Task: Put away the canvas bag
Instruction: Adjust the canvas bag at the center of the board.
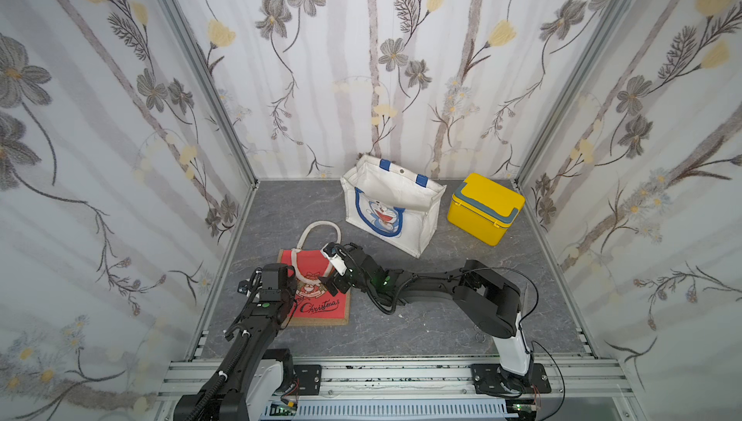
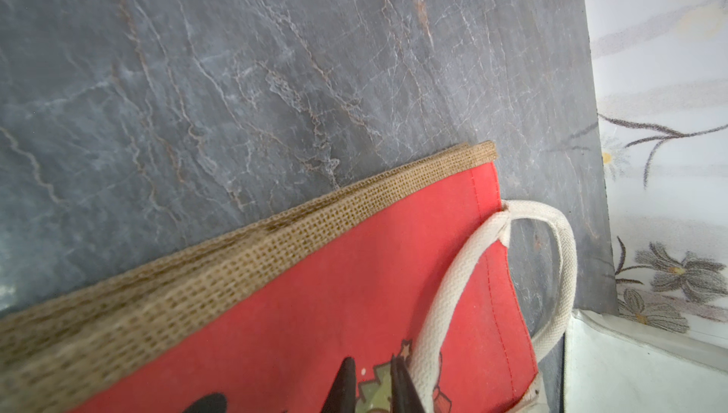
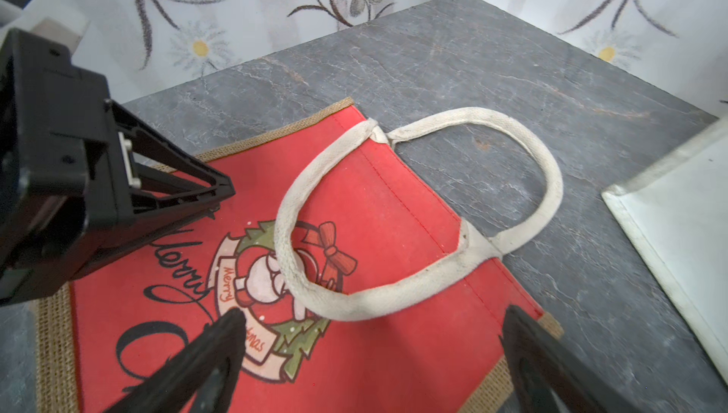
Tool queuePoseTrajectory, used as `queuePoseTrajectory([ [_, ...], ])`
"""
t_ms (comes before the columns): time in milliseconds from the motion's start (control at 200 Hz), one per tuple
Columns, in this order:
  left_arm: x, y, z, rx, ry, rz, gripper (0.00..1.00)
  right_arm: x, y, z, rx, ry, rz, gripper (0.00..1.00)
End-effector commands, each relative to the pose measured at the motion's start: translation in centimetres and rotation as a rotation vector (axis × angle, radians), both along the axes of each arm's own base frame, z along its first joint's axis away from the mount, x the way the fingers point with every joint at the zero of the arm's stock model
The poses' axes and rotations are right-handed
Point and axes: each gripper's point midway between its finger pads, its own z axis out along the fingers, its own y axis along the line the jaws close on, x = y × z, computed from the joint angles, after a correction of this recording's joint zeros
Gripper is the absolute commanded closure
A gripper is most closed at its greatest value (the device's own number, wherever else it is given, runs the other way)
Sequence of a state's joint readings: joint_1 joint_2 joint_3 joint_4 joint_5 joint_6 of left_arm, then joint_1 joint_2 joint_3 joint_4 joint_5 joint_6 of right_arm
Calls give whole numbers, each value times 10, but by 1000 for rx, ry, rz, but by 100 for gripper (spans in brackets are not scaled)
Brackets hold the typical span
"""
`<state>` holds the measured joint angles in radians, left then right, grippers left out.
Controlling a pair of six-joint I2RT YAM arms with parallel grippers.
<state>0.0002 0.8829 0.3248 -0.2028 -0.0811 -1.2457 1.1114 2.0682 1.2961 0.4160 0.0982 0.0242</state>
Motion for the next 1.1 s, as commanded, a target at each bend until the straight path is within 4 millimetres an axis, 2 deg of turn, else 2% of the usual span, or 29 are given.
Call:
queuePoseTrajectory([
  [0, 3, -3, 7, -37, -13, 14, 82, -3, 18, -4, -32, -31, 92, 4],
  [110, 6, -6, 7, -56, -20, 6, 87, -6, 32, -15, -45, -16, 137, 5],
  [210, 12, -20, 0, -126, -41, -43, 94, -6, 39, -23, -56, -24, 156, 6],
  [350, 6, -22, -18, -156, 9, -30, 96, -9, 44, -42, -104, -9, 198, 9],
  [450, 3, -19, -28, -152, 37, -14, 97, -11, 44, -57, -132, -1, 211, 15],
  [530, 0, -16, -33, -140, 53, 0, 98, -8, 43, -67, -156, -3, 198, 24],
  [659, -6, -10, -39, -112, 82, 19, 98, 0, 40, -85, -229, -15, 160, 45],
  [739, -9, -7, -41, -100, 94, 33, 99, 3, 38, -90, -264, -48, 140, 57],
  [879, -11, -5, -42, -93, 91, 41, 100, 2, 40, -87, -268, -67, 143, 80],
  [1014, -9, -3, -40, -87, 91, 40, 100, -1, 42, -84, -273, -71, 159, 95],
  [1099, -11, -3, -42, -85, 97, 43, 100, 0, 42, -76, -244, -44, 158, 99],
])
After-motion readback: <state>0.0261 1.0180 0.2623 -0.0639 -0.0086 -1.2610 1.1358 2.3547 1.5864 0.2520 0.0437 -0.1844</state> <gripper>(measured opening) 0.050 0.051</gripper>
